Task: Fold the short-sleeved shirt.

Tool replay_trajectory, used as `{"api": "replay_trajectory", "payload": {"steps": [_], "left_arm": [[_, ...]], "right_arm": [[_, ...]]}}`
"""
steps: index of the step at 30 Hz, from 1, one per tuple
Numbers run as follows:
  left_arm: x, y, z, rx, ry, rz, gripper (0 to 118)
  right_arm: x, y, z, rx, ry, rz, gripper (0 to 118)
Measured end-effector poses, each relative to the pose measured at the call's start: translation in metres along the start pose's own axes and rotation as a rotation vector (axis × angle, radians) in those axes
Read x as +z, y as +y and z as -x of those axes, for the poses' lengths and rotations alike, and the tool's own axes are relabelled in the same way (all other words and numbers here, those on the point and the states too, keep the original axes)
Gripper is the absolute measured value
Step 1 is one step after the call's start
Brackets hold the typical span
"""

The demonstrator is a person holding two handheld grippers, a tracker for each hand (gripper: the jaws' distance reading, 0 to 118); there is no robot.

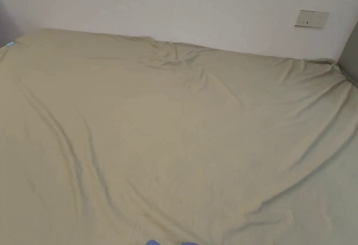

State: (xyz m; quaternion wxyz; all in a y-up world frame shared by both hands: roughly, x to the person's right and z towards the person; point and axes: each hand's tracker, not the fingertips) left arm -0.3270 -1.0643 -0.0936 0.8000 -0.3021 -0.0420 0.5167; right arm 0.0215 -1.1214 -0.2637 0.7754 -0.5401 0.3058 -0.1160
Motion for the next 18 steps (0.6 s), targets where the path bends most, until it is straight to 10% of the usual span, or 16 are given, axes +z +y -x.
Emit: {"api": "replay_trajectory", "payload": {"steps": [4, 6, 8, 16, 18], "left_arm": [[-0.020, 0.010, 0.002, -0.138, 0.030, 0.087, 15], [-0.040, 0.014, 0.006, -0.204, 0.039, 0.141, 79], [-0.065, 0.015, 0.010, -0.232, 0.021, 0.211, 111], [-0.141, -0.020, 0.017, -0.169, -0.226, 0.397, 103], [-0.163, -0.032, 0.016, -0.135, -0.088, 0.497, 79]], "right_arm": [[0.003, -0.001, 0.002, 0.004, -0.015, 0.009, 2], [0.006, -0.002, 0.002, 0.005, -0.013, 0.002, 2], [0.006, -0.003, -0.001, -0.018, 0.002, -0.004, 2], [0.008, -0.004, -0.004, -0.050, 0.027, -0.007, 2], [0.008, -0.004, -0.004, -0.052, 0.026, -0.004, 2]]}}
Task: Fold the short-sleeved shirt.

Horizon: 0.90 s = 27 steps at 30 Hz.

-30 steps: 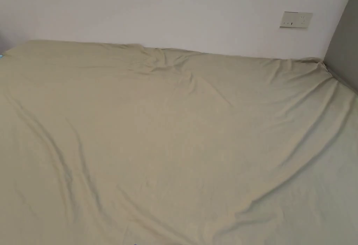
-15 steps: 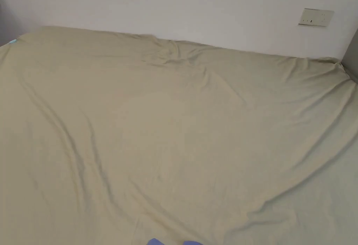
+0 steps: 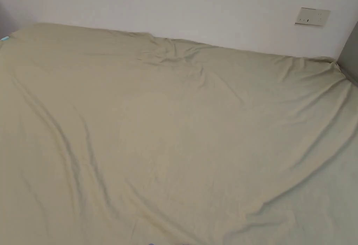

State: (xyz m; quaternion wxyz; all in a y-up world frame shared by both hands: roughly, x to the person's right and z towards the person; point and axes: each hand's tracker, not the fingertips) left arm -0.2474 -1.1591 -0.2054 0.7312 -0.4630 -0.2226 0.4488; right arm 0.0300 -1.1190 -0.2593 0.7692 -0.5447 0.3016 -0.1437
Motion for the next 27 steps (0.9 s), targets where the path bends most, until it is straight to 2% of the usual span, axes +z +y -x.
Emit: {"api": "replay_trajectory", "payload": {"steps": [1, 2, 3, 4, 6, 8, 9, 11, 14, 17, 23, 27], "left_arm": [[-0.007, 0.001, 0.001, 0.007, 0.067, -0.006, 44], [-0.008, 0.003, 0.004, 0.023, 0.186, -0.021, 23], [0.004, 0.007, 0.013, 0.119, 0.007, -0.012, 23], [0.011, 0.010, 0.012, 0.191, -0.029, -0.006, 23], [0.026, 0.013, 0.001, 0.133, 0.046, -0.010, 22], [0.049, 0.017, -0.012, -0.019, 0.161, -0.035, 22], [0.063, 0.022, -0.014, -0.041, 0.203, -0.036, 22], [0.095, 0.034, -0.009, -0.045, 0.259, -0.047, 22], [0.151, 0.051, 0.008, -0.087, 0.426, -0.112, 23], [0.203, 0.067, 0.021, -0.125, 0.632, -0.152, 23], [0.281, 0.089, 0.042, -0.172, 0.886, -0.246, 23], [0.310, 0.112, 0.064, -0.102, 1.022, -0.218, 23]], "right_arm": [[0.000, 0.000, 0.000, 0.000, -0.001, 0.000, 2], [0.003, 0.001, 0.002, 0.002, -0.014, 0.003, 2], [0.005, 0.002, 0.001, 0.001, -0.012, 0.009, 2], [0.012, 0.002, 0.002, -0.027, 0.039, -0.019, 2], [0.027, 0.001, 0.002, -0.089, 0.061, -0.061, 2], [0.043, 0.002, 0.001, -0.109, 0.081, -0.085, 2], [0.050, 0.003, 0.000, -0.112, 0.079, -0.097, 2], [0.063, 0.004, 0.002, -0.111, 0.058, -0.116, 2], [0.073, 0.006, 0.005, -0.094, 0.004, -0.138, 2], [0.073, 0.007, 0.009, -0.093, 0.003, -0.145, 2], [0.061, 0.009, 0.022, -0.102, -0.026, -0.121, 2], [0.050, 0.009, 0.035, -0.093, -0.044, -0.089, 2]]}}
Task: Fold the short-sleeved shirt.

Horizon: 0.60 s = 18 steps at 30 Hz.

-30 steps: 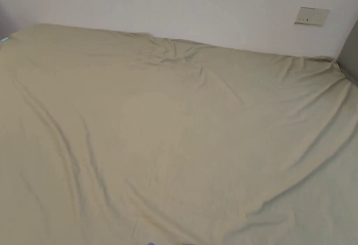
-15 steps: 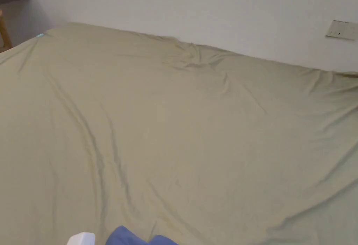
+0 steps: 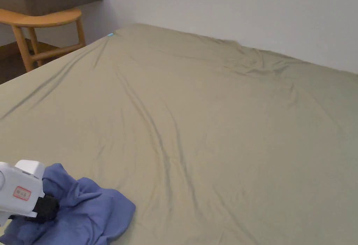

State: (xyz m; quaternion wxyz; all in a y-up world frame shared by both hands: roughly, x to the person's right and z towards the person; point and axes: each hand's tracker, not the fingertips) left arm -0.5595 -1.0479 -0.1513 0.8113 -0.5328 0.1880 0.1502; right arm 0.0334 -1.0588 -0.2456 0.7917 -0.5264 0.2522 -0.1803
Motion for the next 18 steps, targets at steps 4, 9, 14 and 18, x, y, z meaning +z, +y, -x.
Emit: {"api": "replay_trajectory", "payload": {"steps": [4, 9, 14, 18], "left_arm": [[-0.010, 0.015, 0.017, -0.023, 0.059, -0.010, 23], [-0.022, 0.017, 0.027, -0.007, 0.224, -0.009, 77], [0.013, 0.003, 0.048, 0.127, 0.267, -0.119, 47], [0.064, -0.013, 0.043, 0.147, 0.332, -0.278, 0]], "right_arm": [[-0.007, -0.001, 0.011, 0.023, -0.015, 0.021, 2], [-0.009, -0.002, 0.018, 0.041, -0.015, 0.024, 2], [-0.003, 0.001, 0.018, 0.063, -0.019, 0.015, 2], [0.008, 0.006, 0.017, 0.086, -0.005, -0.026, 2]]}}
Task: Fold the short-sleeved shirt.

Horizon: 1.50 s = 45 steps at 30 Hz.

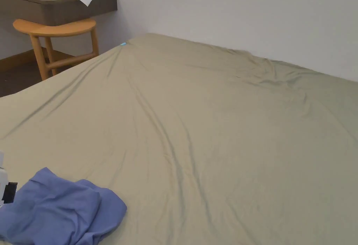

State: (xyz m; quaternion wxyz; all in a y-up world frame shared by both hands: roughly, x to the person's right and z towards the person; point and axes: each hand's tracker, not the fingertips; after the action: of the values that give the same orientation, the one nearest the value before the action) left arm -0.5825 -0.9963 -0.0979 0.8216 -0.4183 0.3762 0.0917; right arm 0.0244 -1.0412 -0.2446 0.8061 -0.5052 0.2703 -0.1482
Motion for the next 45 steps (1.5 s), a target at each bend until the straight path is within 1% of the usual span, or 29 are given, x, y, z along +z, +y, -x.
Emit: {"api": "replay_trajectory", "payload": {"steps": [2, 4, 6, 7, 9, 11, 13, 15, 17, 20, 21, 22, 23, 25, 27, 28, 30, 31, 32, 33, 34, 35, 36, 37, 38, 40, 41, 42, 45], "left_arm": [[0.033, -0.004, -0.008, -0.051, -0.080, -0.073, 0], [0.074, -0.007, -0.023, -0.025, -0.146, -0.205, 0], [0.118, -0.011, -0.048, -0.005, -0.224, -0.358, 0], [0.141, -0.015, -0.063, -0.005, -0.247, -0.457, 0], [0.177, -0.021, -0.099, -0.038, -0.271, -0.594, 0], [0.207, -0.031, -0.132, -0.042, -0.299, -0.729, 0], [0.227, -0.039, -0.163, -0.046, -0.347, -0.822, 0], [0.246, -0.045, -0.194, -0.037, -0.386, -0.880, 0], [0.260, -0.050, -0.221, -0.047, -0.446, -0.902, 0], [0.278, -0.063, -0.255, -0.088, -0.459, -0.935, 0], [0.285, -0.067, -0.267, -0.096, -0.470, -0.947, 0], [0.289, -0.069, -0.275, -0.116, -0.484, -0.948, 0], [0.291, -0.071, -0.281, -0.121, -0.519, -0.939, 0], [0.291, -0.071, -0.291, -0.075, -0.601, -0.896, 1], [0.286, -0.070, -0.295, -0.056, -0.662, -0.839, 3], [0.284, -0.071, -0.296, -0.059, -0.671, -0.819, 4], [0.283, -0.069, -0.296, -0.061, -0.650, -0.796, 11], [0.281, -0.069, -0.296, -0.067, -0.644, -0.781, 16], [0.279, -0.069, -0.294, -0.084, -0.643, -0.768, 31], [0.277, -0.069, -0.294, -0.110, -0.638, -0.746, 46], [0.276, -0.069, -0.293, -0.120, -0.631, -0.737, 59], [0.276, -0.069, -0.292, -0.138, -0.625, -0.736, 71], [0.275, -0.071, -0.292, -0.146, -0.621, -0.740, 82], [0.275, -0.072, -0.291, -0.144, -0.617, -0.754, 97], [0.276, -0.071, -0.290, -0.146, -0.614, -0.754, 116], [0.276, -0.071, -0.289, -0.153, -0.615, -0.745, 118], [0.277, -0.073, -0.286, -0.158, -0.611, -0.752, 118], [0.278, -0.073, -0.286, -0.175, -0.613, -0.779, 118], [0.282, -0.074, -0.287, -0.194, -0.574, -0.798, 118]], "right_arm": [[0.009, 0.004, -0.001, 0.031, -0.007, -0.051, 2], [0.024, 0.007, -0.002, 0.037, -0.017, -0.121, 2], [0.044, 0.012, -0.003, 0.070, -0.033, -0.208, 2], [0.056, 0.015, -0.003, 0.112, -0.061, -0.262, 2], [0.078, 0.021, -0.001, 0.213, -0.131, -0.365, 2], [0.103, 0.026, 0.002, 0.311, -0.188, -0.482, 2], [0.127, 0.027, 0.001, 0.350, -0.241, -0.597, 2], [0.151, 0.028, -0.004, 0.363, -0.264, -0.704, 2], [0.171, 0.023, -0.009, 0.391, -0.316, -0.788, 2], [0.190, 0.013, -0.015, 0.439, -0.464, -0.868, 2], [0.194, 0.010, -0.018, 0.430, -0.497, -0.873, 2], [0.196, 0.008, -0.023, 0.416, -0.507, -0.870, 2], [0.197, 0.006, -0.028, 0.410, -0.488, -0.866, 2], [0.199, 0.003, -0.035, 0.371, -0.476, -0.871, 2], [0.199, 0.000, -0.040, 0.353, -0.471, -0.886, 6], [0.199, -0.002, -0.041, 0.344, -0.473, -0.890, 11], [0.199, 0.000, -0.044, 0.330, -0.473, -0.884, 39], [0.199, 0.000, -0.045, 0.327, -0.474, -0.882, 52], [0.198, 0.001, -0.045, 0.326, -0.473, -0.877, 63], [0.197, 0.002, -0.045, 0.325, -0.478, -0.880, 64], [0.195, 0.003, -0.044, 0.325, -0.481, -0.881, 66], [0.194, 0.004, -0.043, 0.326, -0.482, -0.884, 72], [0.193, 0.005, -0.043, 0.327, -0.482, -0.886, 81], [0.192, 0.007, -0.042, 0.326, -0.479, -0.888, 96], [0.190, 0.008, -0.041, 0.327, -0.479, -0.887, 118], [0.187, 0.012, -0.039, 0.343, -0.484, -0.883, 118], [0.186, 0.011, -0.037, 0.365, -0.461, -0.898, 118], [0.186, 0.013, -0.033, 0.374, -0.495, -0.910, 118], [0.187, 0.019, -0.027, 0.367, -0.493, -0.920, 118]]}}
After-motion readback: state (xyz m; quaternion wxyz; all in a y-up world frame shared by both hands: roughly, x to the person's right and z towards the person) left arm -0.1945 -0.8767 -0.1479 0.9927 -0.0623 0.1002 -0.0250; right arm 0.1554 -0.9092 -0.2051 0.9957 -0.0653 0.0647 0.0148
